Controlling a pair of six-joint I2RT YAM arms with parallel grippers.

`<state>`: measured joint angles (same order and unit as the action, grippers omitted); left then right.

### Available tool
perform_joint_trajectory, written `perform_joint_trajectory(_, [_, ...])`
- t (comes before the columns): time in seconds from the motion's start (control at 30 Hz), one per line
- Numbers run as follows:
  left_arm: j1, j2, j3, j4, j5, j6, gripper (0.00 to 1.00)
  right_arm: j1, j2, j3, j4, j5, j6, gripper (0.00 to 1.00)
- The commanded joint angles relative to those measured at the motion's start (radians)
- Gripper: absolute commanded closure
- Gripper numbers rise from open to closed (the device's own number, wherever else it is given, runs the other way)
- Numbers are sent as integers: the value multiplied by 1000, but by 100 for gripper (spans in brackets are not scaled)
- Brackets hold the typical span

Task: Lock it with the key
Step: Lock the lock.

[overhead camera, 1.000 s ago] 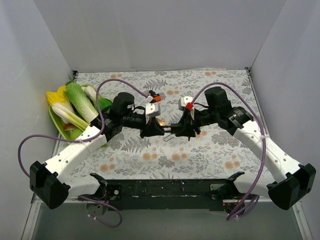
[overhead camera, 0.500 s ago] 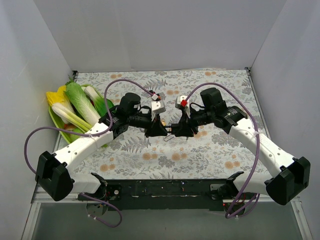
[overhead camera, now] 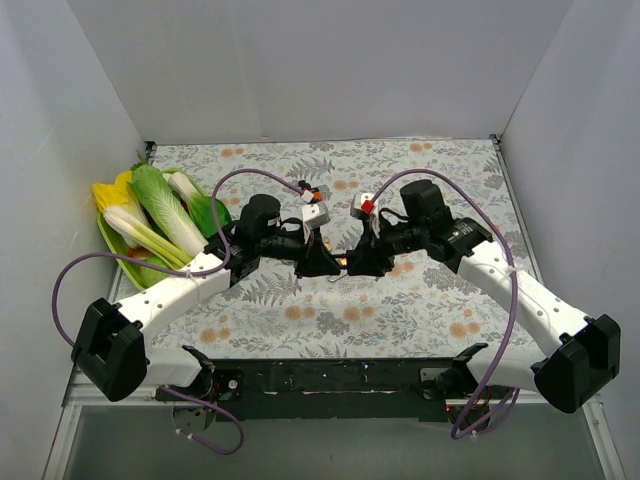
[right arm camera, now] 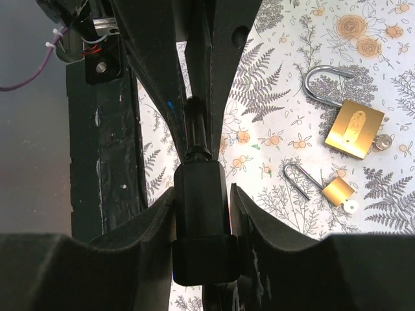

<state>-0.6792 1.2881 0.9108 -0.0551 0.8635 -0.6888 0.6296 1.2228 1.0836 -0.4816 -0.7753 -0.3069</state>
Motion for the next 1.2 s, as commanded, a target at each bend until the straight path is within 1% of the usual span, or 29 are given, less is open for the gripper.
perform_joint_trajectory(0.0, [-140, 19, 69, 534, 57, -83, 100, 193, 18, -13, 443, -311, 78, 99])
perform_joint_trajectory(0.1, [-140, 22, 65, 541, 62, -77, 100, 194, 26, -7, 425, -312, 60, 99])
perform_joint_trajectory(0.17, [-134, 8, 63, 514, 45, -84, 100, 188, 30, 10, 345, -314, 0, 99])
perform_joint_trajectory(0.27, [-74, -36, 46, 471, 51, -141, 100, 127, 33, 25, 246, -334, -26, 99])
perform_joint_trajectory(0.3, [-30, -62, 40, 460, 57, -156, 100, 83, 35, 29, 210, -344, -38, 99])
perform_joint_trajectory(0.33, [-10, -72, 39, 418, 68, -156, 100, 59, 38, 44, 178, -346, -52, 99])
perform_joint_trajectory(0.37, [12, -85, 36, 393, 74, -149, 100, 35, 46, 55, 94, -346, -90, 99])
perform_joint_trajectory(0.43, [67, -119, 36, 332, 81, -121, 100, -25, 58, 106, 10, -349, -133, 76])
perform_joint_trajectory(0.47, [79, -127, 40, 313, 98, -112, 100, -42, 66, 125, -30, -348, -153, 70])
perform_joint_trajectory(0.5, [96, -134, 45, 285, 101, -91, 100, -76, 66, 137, -73, -344, -155, 54])
perform_joint_trajectory(0.57, [105, -156, 45, 239, 104, -63, 100, -109, 44, 147, -69, -343, -138, 39])
perform_joint_trajectory(0.6, [110, -162, 46, 235, 104, -60, 100, -140, 31, 141, -20, -340, -92, 29])
perform_joint_trajectory(0.63, [113, -167, 46, 227, 106, -57, 100, -154, 15, 134, 3, -329, -74, 24])
perform_joint_trajectory(0.67, [115, -170, 48, 222, 106, -60, 100, -163, -12, 121, 21, -328, -61, 20])
perform_joint_trajectory(0.7, [116, -174, 56, 221, 108, -64, 100, -182, -57, 99, 94, -308, -10, 17])
perform_joint_trajectory(0.87, [118, -168, 65, 247, 118, -112, 100, -186, -78, 68, 132, -300, 61, 11])
perform_joint_trajectory(0.93, [116, -165, 76, 247, 131, -114, 100, -186, -77, 64, 123, -289, 54, 8])
perform_joint_trajectory(1.0, [118, -161, 85, 248, 150, -118, 100, -185, -68, 59, 106, -283, 11, 6])
perform_joint_trajectory(1.17, [118, -142, 108, 277, 183, -172, 100, -185, -36, 65, 78, -311, -55, 5])
